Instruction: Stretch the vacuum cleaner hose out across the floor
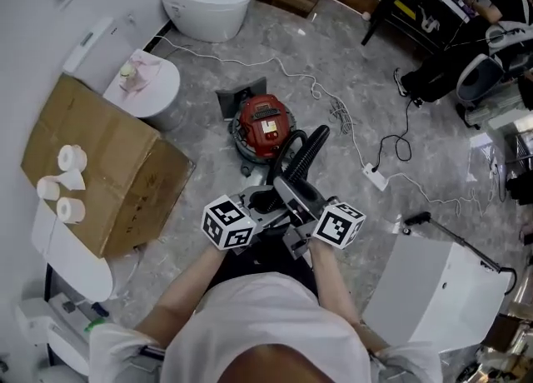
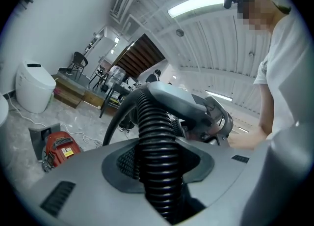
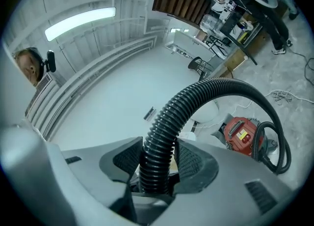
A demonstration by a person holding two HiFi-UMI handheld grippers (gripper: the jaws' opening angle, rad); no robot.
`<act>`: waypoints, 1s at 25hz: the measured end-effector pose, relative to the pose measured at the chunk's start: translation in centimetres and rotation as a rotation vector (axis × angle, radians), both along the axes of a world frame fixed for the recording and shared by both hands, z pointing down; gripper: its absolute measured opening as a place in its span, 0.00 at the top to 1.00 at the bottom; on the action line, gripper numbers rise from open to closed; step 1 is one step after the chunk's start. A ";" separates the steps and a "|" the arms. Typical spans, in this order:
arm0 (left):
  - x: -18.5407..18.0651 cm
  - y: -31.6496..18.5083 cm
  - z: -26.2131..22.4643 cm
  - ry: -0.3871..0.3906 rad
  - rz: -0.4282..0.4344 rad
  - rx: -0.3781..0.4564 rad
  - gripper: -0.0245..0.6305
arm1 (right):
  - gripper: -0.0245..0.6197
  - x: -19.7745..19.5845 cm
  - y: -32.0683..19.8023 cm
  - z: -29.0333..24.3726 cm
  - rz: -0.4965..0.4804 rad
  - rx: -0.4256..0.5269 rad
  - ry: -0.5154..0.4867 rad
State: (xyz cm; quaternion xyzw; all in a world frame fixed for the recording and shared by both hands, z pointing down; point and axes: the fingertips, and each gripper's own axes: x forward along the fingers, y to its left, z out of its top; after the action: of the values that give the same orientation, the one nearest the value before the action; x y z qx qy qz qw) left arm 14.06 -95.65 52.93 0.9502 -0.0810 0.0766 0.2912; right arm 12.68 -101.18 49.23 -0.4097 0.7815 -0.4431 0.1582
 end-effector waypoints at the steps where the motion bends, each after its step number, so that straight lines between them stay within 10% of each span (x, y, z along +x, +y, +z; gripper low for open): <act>1: -0.1 0.3 0.0 -0.003 0.006 0.002 0.71 | 0.64 -0.1 0.3 0.0 0.002 0.000 0.003; 25: -3.3 4.0 2.2 -0.010 0.017 -0.005 0.71 | 0.64 -3.3 4.0 1.9 0.001 0.006 0.000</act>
State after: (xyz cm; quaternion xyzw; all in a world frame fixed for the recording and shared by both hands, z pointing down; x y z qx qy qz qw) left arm 10.76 -91.64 55.10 0.9497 -0.0740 0.0839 0.2924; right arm 9.35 -97.21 51.16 -0.4096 0.7827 -0.4406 0.1597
